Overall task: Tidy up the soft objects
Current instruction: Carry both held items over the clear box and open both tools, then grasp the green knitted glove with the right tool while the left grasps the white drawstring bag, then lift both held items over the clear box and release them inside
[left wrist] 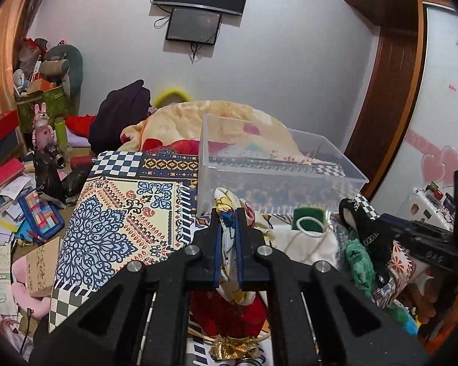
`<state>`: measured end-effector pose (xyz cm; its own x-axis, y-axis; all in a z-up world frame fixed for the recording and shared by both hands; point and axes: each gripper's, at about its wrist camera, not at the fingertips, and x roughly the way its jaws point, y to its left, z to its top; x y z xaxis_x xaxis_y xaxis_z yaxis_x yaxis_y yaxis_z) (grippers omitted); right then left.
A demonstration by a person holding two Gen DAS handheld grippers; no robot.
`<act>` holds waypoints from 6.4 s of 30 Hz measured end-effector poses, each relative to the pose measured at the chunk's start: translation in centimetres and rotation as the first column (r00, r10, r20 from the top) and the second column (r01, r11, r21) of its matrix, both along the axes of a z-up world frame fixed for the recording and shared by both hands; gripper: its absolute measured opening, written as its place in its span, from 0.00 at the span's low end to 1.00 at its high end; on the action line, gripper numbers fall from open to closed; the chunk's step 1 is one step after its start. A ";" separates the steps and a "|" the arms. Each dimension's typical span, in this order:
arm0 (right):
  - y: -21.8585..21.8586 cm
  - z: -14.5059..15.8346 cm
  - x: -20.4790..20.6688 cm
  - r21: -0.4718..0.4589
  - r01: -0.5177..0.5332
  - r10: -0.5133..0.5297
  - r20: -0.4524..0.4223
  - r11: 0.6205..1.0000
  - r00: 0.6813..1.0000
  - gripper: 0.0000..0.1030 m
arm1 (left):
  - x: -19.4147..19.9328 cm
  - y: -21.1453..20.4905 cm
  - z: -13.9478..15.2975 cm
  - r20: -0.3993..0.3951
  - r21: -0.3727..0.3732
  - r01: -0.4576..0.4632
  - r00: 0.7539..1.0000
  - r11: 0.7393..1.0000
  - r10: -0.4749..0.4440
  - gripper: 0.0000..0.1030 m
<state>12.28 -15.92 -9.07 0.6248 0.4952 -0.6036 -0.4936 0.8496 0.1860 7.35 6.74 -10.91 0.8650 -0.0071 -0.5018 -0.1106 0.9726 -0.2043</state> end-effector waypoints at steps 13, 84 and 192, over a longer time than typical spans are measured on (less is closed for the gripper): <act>0.4 0.0 0.3 -0.028 0.017 -0.016 0.031 0.999 0.999 0.15 | 0.4 -0.6 2.3 0.046 0.022 0.010 0.999 1.000 -0.011 0.06; 3.0 6.5 5.5 -0.032 -0.074 0.078 0.112 0.997 0.991 0.58 | 9.6 -2.1 5.4 -0.026 0.131 0.118 0.993 0.984 -0.115 0.61; 7.5 3.9 6.8 -0.085 -0.046 0.057 0.135 0.995 0.989 0.11 | 14.7 -2.7 4.2 -0.022 0.171 0.069 0.998 0.983 -0.066 0.12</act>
<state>19.07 -8.40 -5.12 0.6794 0.4818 -0.5535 -0.5532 0.8318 0.0451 22.01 4.02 -6.73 0.8574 0.0224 -0.5141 -0.0453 0.9985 -0.0321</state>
